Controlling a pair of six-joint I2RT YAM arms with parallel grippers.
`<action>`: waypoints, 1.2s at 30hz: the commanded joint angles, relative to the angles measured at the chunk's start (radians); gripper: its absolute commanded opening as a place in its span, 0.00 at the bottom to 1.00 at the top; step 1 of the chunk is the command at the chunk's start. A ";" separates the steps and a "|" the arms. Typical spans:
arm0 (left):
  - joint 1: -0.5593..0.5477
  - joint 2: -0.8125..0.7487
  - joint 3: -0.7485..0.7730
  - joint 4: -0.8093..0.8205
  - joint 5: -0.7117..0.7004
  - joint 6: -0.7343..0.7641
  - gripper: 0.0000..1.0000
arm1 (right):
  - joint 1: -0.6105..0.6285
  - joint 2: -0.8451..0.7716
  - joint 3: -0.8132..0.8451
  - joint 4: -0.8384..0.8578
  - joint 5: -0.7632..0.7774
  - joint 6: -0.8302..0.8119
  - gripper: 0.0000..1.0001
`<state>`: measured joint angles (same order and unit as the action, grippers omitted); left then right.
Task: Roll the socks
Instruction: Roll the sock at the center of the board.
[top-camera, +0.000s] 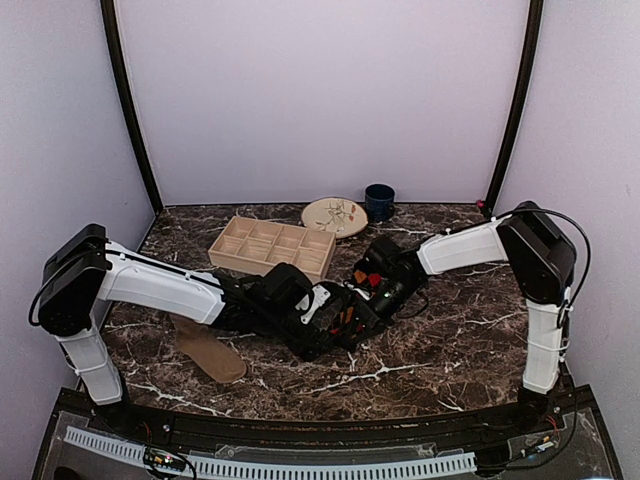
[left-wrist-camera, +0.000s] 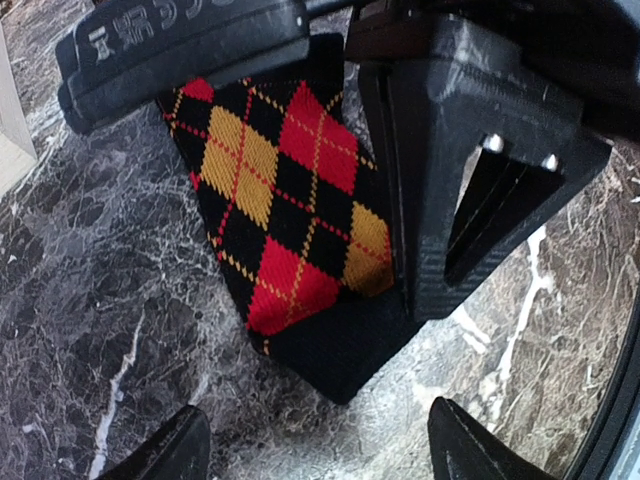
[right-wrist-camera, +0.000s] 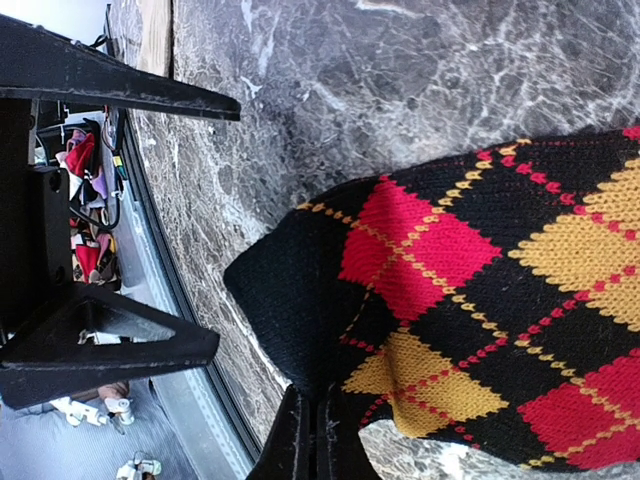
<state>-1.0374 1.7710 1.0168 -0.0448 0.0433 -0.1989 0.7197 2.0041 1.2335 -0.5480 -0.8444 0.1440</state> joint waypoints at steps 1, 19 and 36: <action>-0.007 0.003 0.019 -0.032 -0.028 0.023 0.78 | -0.011 0.029 0.034 -0.014 -0.031 0.005 0.00; -0.007 0.051 0.006 0.093 -0.210 -0.007 0.78 | -0.022 0.068 0.050 -0.035 -0.085 0.020 0.00; -0.007 0.094 0.033 0.117 -0.213 -0.022 0.78 | -0.040 0.074 0.053 -0.037 -0.070 0.034 0.17</action>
<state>-1.0389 1.8729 1.0298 0.0593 -0.1520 -0.2070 0.6903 2.0628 1.2644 -0.5774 -0.9161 0.1795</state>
